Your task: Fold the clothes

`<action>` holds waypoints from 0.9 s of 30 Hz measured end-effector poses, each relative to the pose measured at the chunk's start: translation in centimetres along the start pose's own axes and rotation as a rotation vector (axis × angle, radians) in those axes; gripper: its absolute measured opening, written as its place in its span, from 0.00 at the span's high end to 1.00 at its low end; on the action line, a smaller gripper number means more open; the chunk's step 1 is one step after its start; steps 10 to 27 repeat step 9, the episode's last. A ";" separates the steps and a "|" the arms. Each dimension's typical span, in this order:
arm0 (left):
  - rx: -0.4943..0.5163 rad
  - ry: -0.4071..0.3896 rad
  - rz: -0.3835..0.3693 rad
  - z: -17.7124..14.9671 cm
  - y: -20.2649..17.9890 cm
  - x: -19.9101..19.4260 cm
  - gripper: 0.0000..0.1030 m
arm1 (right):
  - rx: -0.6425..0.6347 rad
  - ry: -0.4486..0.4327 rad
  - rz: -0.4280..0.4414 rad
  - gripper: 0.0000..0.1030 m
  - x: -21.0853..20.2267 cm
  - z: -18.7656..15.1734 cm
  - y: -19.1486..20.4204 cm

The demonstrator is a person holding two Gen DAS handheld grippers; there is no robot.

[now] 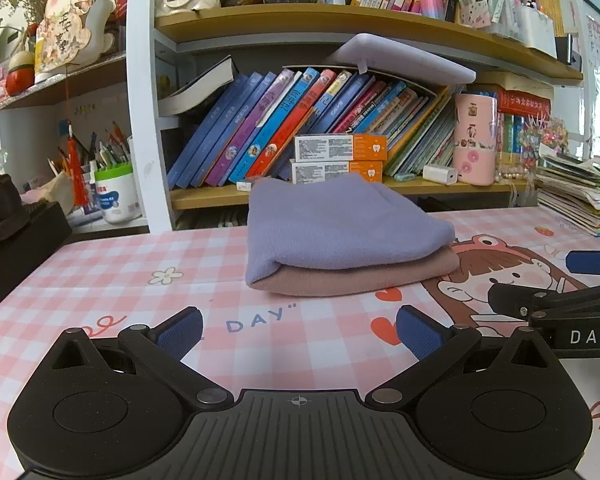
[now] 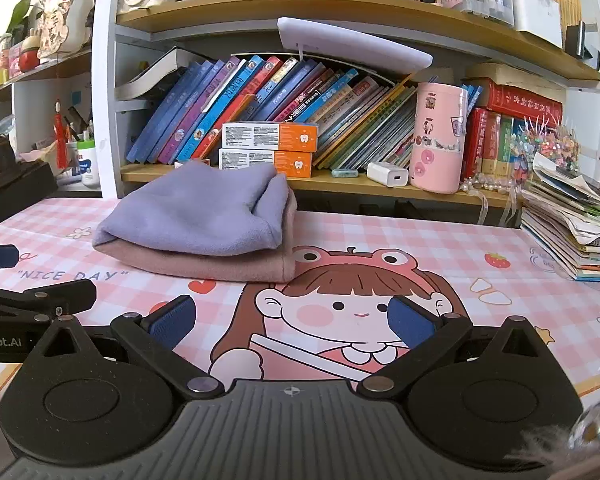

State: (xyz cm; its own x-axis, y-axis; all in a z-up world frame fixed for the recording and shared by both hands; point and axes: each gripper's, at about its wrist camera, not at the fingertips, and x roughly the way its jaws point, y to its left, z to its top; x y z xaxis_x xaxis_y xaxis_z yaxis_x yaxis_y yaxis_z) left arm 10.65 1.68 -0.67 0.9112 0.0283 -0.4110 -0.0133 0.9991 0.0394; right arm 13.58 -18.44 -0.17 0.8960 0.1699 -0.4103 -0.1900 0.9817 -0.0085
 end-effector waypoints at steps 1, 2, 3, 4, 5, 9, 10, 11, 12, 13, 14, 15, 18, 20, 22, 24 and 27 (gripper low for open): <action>-0.005 0.000 0.001 0.0 0.1 0.0 0.00 | 0.001 0.001 0.000 0.00 0.0 0.0 0.0; -0.010 0.000 0.001 0.0 0.1 0.0 0.00 | 0.002 0.002 0.000 0.00 0.0 0.0 0.0; -0.015 0.000 0.002 0.0 0.2 0.0 0.00 | 0.003 0.002 0.000 0.00 0.0 0.0 0.0; -0.020 0.000 0.003 0.0 0.3 0.0 0.00 | 0.004 0.003 -0.001 0.00 0.1 0.0 0.0; -0.027 0.001 0.002 0.0 0.5 0.0 0.00 | 0.005 0.004 -0.001 0.00 0.1 0.0 0.0; -0.033 0.001 -0.003 0.0 0.6 0.0 0.00 | 0.006 0.006 -0.003 0.00 0.1 0.0 -0.1; -0.033 0.001 -0.003 0.0 0.6 0.0 0.00 | 0.006 0.006 -0.003 0.00 0.1 0.0 -0.1; -0.033 0.001 -0.003 0.0 0.6 0.0 0.00 | 0.006 0.006 -0.003 0.00 0.1 0.0 -0.1; -0.033 0.001 -0.003 0.0 0.6 0.0 0.00 | 0.006 0.006 -0.003 0.00 0.1 0.0 -0.1; -0.033 0.001 -0.003 0.0 0.6 0.0 0.00 | 0.006 0.006 -0.003 0.00 0.1 0.0 -0.1; -0.033 0.001 -0.003 0.0 0.6 0.0 0.00 | 0.006 0.006 -0.003 0.00 0.1 0.0 -0.1; -0.033 0.001 -0.003 0.0 0.6 0.0 0.00 | 0.006 0.006 -0.003 0.00 0.1 0.0 -0.1; -0.033 0.001 -0.003 0.0 0.6 0.0 0.00 | 0.006 0.006 -0.003 0.00 0.1 0.0 -0.1; -0.033 0.001 -0.003 0.0 0.6 0.0 0.00 | 0.006 0.006 -0.003 0.00 0.1 0.0 -0.1; -0.033 0.001 -0.003 0.0 0.6 0.0 0.00 | 0.006 0.006 -0.003 0.00 0.1 0.0 -0.1; -0.033 0.001 -0.003 0.0 0.6 0.0 0.00 | 0.006 0.006 -0.003 0.00 0.1 0.0 -0.1; -0.033 0.001 -0.003 0.0 0.6 0.0 0.00 | 0.006 0.006 -0.003 0.00 0.1 0.0 -0.1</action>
